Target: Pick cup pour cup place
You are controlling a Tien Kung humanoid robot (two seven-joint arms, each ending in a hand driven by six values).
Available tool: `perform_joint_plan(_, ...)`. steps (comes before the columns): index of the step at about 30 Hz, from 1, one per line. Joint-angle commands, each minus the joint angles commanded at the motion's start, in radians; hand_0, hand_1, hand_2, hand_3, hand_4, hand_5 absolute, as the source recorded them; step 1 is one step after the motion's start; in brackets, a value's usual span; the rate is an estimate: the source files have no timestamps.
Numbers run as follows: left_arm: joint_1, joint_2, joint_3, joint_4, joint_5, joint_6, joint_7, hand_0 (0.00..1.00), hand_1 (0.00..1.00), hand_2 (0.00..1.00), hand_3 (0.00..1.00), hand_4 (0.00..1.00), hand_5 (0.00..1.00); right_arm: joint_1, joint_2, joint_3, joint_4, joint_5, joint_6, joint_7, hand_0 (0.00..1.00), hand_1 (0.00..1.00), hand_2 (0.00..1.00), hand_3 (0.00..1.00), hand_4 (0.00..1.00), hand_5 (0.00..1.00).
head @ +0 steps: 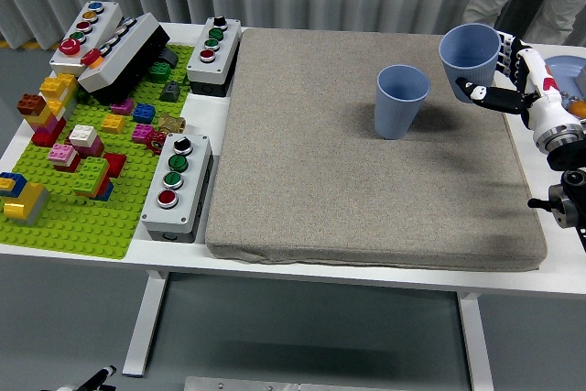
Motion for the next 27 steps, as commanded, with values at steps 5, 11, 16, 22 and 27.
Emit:
perform_joint_plan(5,0.000,0.001,0.000,0.000,0.001,-0.001,0.000,0.831,0.815,0.882,0.818,0.626,0.983,0.006,0.000,-0.013,0.001,-0.023,-0.004,-0.003,0.849,0.710,0.594,0.664,0.669,0.071)
perform_joint_plan(11,0.000,0.001,-0.002,0.000,0.002,0.000,0.000,0.831,0.815,0.882,0.818,0.627,0.987,0.012,0.001,-0.026,0.001,-0.058,-0.012,-0.007,0.838,0.709,0.594,0.664,0.669,0.071)
perform_joint_plan(16,-0.002,0.001,-0.001,0.000,0.003,-0.001,0.000,0.831,0.815,0.882,0.818,0.627,0.987,0.022,-0.004,-0.036,0.001,-0.088,-0.016,-0.013,0.838,0.709,0.594,0.664,0.669,0.071)
perform_joint_plan(22,-0.002,0.001,-0.002,0.000,0.004,-0.001,0.000,0.831,0.815,0.882,0.817,0.626,0.985,0.030,-0.007,-0.044,0.001,-0.097,-0.014,-0.017,0.824,0.705,0.593,0.662,0.668,0.070)
perform_joint_plan(27,0.000,0.002,-0.003,0.000,0.004,0.000,0.000,0.831,0.814,0.882,0.817,0.626,0.985,0.034,-0.009,-0.052,0.003,-0.133,-0.020,-0.025,0.821,0.704,0.593,0.660,0.667,0.070)
